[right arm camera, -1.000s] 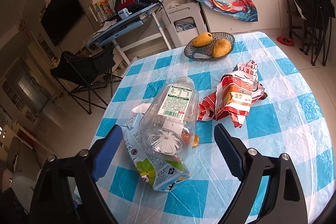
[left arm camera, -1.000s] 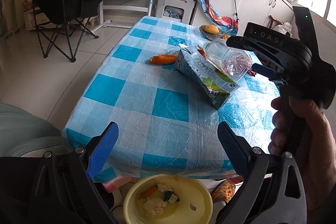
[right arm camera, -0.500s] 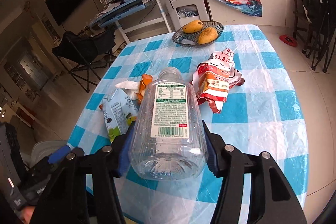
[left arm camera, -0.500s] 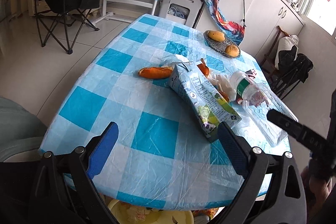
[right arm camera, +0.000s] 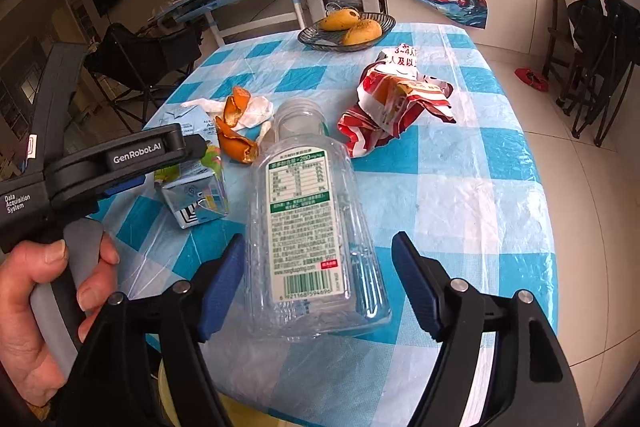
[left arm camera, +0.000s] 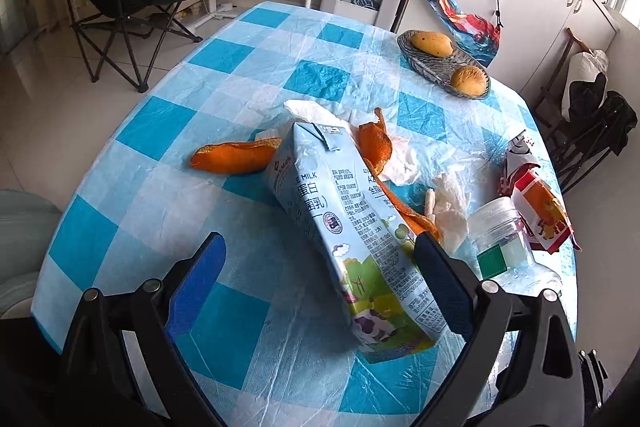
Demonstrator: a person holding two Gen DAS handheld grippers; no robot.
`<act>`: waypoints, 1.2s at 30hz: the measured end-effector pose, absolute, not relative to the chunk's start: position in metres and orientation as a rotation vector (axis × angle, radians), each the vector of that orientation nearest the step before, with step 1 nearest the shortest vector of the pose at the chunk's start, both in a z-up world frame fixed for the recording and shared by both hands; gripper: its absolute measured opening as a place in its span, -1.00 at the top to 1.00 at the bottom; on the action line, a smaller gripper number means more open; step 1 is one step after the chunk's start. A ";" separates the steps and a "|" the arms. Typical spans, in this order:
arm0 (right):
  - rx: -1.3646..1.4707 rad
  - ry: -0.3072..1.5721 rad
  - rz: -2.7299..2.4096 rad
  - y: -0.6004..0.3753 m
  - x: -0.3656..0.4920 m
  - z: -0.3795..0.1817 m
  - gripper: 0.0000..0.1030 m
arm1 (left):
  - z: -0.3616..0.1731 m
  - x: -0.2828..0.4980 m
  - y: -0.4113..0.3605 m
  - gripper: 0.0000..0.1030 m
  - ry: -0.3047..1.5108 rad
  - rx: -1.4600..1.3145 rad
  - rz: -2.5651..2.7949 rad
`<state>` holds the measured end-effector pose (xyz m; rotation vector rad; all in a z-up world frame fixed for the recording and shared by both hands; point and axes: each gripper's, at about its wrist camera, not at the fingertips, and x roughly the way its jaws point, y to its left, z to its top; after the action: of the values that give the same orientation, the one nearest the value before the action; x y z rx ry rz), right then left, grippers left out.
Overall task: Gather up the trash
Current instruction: 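Grasp the clear plastic bottle with the right tool while the left tool grasps the milk carton, then carry the bottle and milk carton over the yellow basin and release both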
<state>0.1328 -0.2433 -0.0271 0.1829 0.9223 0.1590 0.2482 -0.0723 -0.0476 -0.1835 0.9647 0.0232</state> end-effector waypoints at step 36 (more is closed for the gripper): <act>0.381 0.893 0.203 -0.257 0.130 -0.029 -0.10 | -0.034 0.197 -0.022 0.03 0.933 -0.248 -0.185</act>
<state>0.1301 -0.2572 -0.0294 0.3814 0.8934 0.2031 0.1975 -0.0223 -0.0335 -0.2480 0.9331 -0.1847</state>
